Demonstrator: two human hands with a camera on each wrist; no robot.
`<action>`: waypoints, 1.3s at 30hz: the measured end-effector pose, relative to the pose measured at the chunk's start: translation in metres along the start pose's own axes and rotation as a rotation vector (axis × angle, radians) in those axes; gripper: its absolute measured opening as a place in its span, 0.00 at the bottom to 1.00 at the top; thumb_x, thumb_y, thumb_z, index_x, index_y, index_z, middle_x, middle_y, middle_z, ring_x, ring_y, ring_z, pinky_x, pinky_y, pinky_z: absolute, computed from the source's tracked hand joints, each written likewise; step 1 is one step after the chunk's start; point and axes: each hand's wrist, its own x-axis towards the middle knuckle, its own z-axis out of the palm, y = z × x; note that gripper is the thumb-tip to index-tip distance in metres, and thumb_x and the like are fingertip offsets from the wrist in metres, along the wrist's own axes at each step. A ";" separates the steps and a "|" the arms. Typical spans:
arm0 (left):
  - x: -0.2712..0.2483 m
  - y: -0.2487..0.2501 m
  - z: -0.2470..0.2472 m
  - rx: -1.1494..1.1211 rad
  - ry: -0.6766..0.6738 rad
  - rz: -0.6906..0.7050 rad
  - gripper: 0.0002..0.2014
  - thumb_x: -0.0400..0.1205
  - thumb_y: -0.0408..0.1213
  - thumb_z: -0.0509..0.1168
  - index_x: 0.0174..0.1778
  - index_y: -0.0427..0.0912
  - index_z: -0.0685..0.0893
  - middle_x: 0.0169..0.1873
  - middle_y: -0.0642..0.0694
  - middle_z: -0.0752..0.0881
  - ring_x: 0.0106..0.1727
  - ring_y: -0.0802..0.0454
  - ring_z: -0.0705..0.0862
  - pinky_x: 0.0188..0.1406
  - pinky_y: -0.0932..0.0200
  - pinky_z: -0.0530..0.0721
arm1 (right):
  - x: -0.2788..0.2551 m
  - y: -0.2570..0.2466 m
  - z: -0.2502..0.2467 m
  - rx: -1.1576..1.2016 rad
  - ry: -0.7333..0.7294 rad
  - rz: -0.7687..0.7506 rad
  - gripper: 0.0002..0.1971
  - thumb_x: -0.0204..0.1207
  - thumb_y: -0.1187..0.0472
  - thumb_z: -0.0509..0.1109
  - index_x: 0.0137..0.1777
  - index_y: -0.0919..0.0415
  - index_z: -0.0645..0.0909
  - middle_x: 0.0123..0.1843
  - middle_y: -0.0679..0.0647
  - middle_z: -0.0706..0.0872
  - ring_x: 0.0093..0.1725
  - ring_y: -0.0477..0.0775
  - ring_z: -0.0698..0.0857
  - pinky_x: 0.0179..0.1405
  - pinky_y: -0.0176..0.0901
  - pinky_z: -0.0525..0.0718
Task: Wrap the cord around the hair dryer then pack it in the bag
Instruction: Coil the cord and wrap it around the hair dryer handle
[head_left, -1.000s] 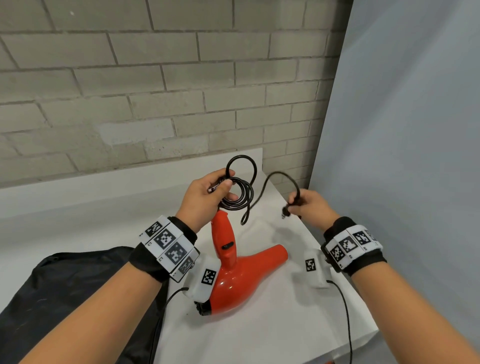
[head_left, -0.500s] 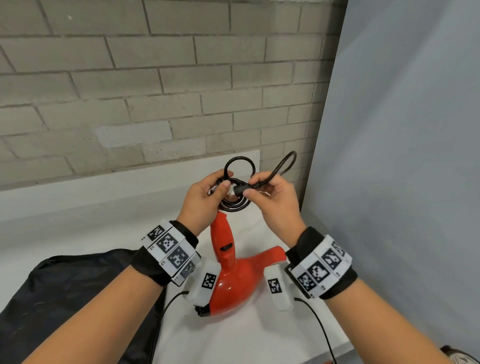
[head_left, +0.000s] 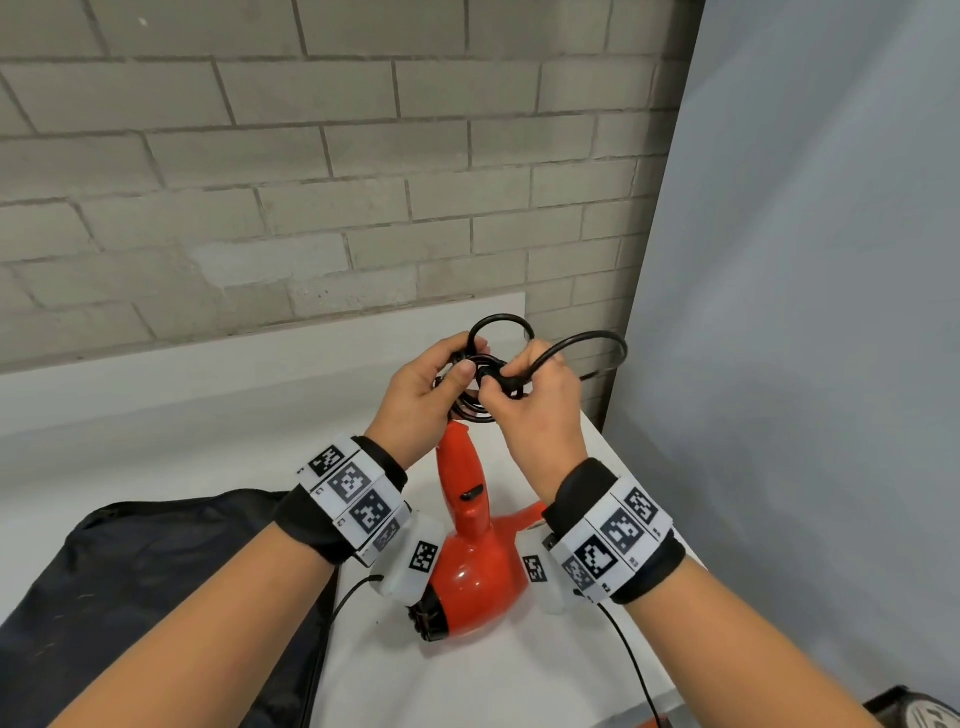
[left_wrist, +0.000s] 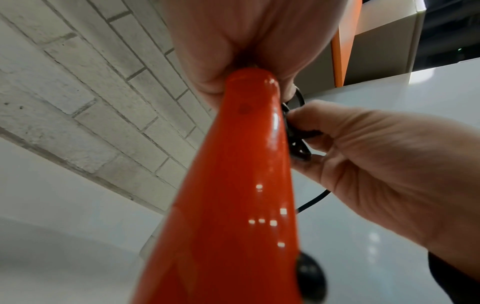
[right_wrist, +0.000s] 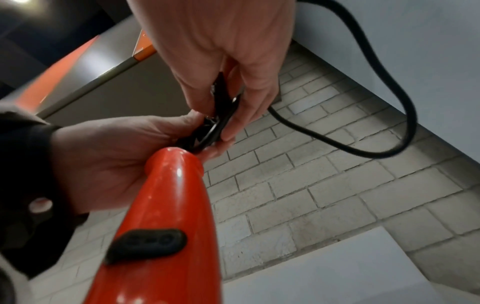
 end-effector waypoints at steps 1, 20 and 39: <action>-0.001 0.000 0.002 0.017 -0.002 0.011 0.13 0.82 0.28 0.56 0.59 0.45 0.78 0.51 0.51 0.84 0.52 0.58 0.84 0.54 0.64 0.83 | 0.001 -0.001 0.001 -0.012 0.012 0.011 0.13 0.68 0.68 0.72 0.34 0.57 0.70 0.35 0.48 0.74 0.34 0.38 0.74 0.32 0.20 0.74; 0.004 -0.002 -0.003 0.119 -0.125 0.073 0.13 0.83 0.31 0.55 0.55 0.53 0.77 0.46 0.54 0.84 0.46 0.71 0.82 0.50 0.75 0.78 | 0.016 0.010 -0.004 0.189 -0.328 0.175 0.15 0.68 0.63 0.71 0.33 0.50 0.66 0.38 0.51 0.74 0.37 0.47 0.76 0.37 0.42 0.78; 0.002 0.002 -0.002 0.042 -0.038 -0.008 0.15 0.82 0.29 0.55 0.64 0.44 0.76 0.50 0.46 0.84 0.48 0.64 0.83 0.57 0.68 0.79 | 0.021 0.028 -0.023 0.546 -0.546 0.337 0.13 0.59 0.69 0.57 0.43 0.62 0.76 0.36 0.56 0.81 0.31 0.46 0.78 0.28 0.31 0.75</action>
